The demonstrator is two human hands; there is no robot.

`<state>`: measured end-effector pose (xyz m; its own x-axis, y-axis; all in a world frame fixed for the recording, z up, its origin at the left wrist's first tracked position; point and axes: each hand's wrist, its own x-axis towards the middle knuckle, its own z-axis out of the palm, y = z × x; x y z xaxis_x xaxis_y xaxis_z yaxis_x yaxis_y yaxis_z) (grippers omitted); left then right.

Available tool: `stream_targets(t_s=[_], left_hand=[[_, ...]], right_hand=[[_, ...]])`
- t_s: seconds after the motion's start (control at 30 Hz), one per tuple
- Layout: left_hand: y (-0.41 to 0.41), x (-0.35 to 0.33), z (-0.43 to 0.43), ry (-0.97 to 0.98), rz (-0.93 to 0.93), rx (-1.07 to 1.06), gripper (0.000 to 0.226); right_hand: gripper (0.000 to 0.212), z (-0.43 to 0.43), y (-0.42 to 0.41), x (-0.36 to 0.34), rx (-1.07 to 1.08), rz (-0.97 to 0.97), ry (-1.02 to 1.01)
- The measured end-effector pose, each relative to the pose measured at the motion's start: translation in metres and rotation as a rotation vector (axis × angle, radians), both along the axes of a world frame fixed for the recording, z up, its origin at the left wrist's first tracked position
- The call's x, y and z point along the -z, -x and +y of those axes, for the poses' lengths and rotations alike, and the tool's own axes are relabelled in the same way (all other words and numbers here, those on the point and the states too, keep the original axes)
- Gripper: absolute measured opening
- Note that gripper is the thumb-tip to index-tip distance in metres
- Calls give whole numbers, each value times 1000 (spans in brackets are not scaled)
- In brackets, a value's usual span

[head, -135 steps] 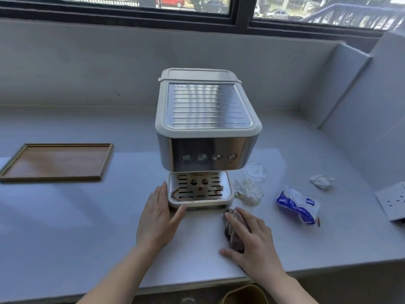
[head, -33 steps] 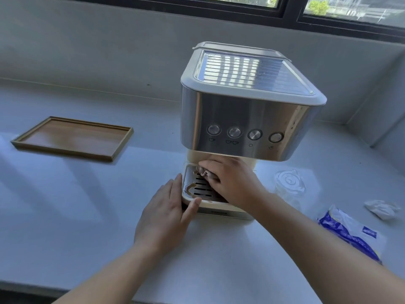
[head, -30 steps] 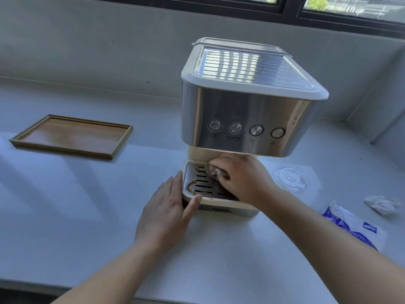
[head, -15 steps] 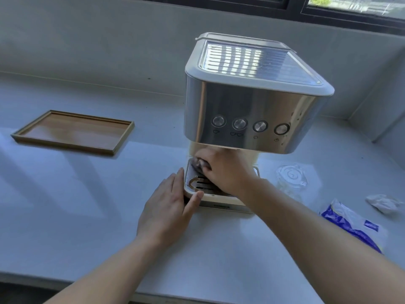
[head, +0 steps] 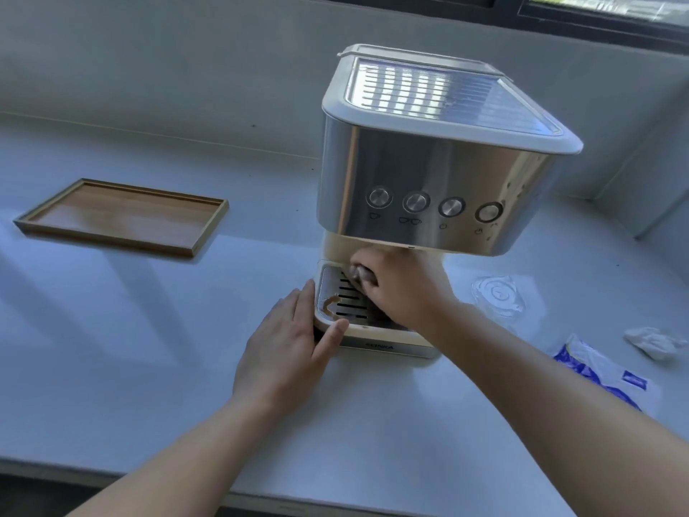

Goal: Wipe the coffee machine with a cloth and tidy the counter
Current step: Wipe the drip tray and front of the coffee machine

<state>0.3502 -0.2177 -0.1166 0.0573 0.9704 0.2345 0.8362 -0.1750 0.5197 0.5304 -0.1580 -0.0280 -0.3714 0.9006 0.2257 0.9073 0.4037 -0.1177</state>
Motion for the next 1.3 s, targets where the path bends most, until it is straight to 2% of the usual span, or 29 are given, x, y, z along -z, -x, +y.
stream_targets(t_s=[0.07, 0.13, 0.23, 0.27, 0.3, 0.37, 0.43, 0.5, 0.57, 0.67, 0.8, 0.9, 1.0, 1.07, 1.13, 1.2, 1.3], left_hand=[[0, 0, -1, -8, 2, 3, 82], [-1, -1, -1, -6, -4, -2, 82], [-2, -1, 0, -12, -4, -3, 80], [-1, -1, -1, -17, -3, -5, 79], [-1, -1, -1, -20, -3, -5, 79], [-1, -1, -2, -20, -8, -5, 78], [-2, -1, -1, -22, -3, -4, 79], [-1, 0, 0, -20, 6, -7, 79], [-1, 0, 0, -11, 9, -7, 80], [-1, 0, 0, -7, 9, -6, 80], [-1, 0, 1, 17, -4, 5, 82], [0, 0, 1, 26, -17, 10, 84], [0, -1, 1, 29, -19, 13, 84], [0, -1, 1, 37, -4, 22, 85], [2, -1, 1, 52, -11, 34, 87], [3, -2, 1, 56, -39, 47, 87], [3, -5, 0, 47, -51, 51, 86]], right_hand=[[12, -6, -27, -2, 109, -58, -40], [12, -14, -50, -7, 220, 41, -27], [7, -17, -60, -12, 271, 624, 281], [4, -16, -60, -11, 252, 672, 326], [4, -16, -60, -7, 240, 572, 272], [11, -18, -63, 5, 285, 358, 9], [16, -29, -64, 11, 228, 346, -203], [37, -38, -61, 18, 60, 226, -139], [47, -38, -60, 24, 32, 102, -31], [40, -36, -54, 22, 91, 86, -28], [26, -47, -68, 23, 30, 39, -56], [25, -50, -80, 18, 224, 158, -17], [15, -66, -52, 22, 118, 162, -85], [19, -75, -30, 26, 19, 124, -48], [29, -74, -22, 24, 7, 54, -15], [29, -71, -28, 21, 32, 9, -18], [22, -69, -44, 20, 153, 80, -65]])
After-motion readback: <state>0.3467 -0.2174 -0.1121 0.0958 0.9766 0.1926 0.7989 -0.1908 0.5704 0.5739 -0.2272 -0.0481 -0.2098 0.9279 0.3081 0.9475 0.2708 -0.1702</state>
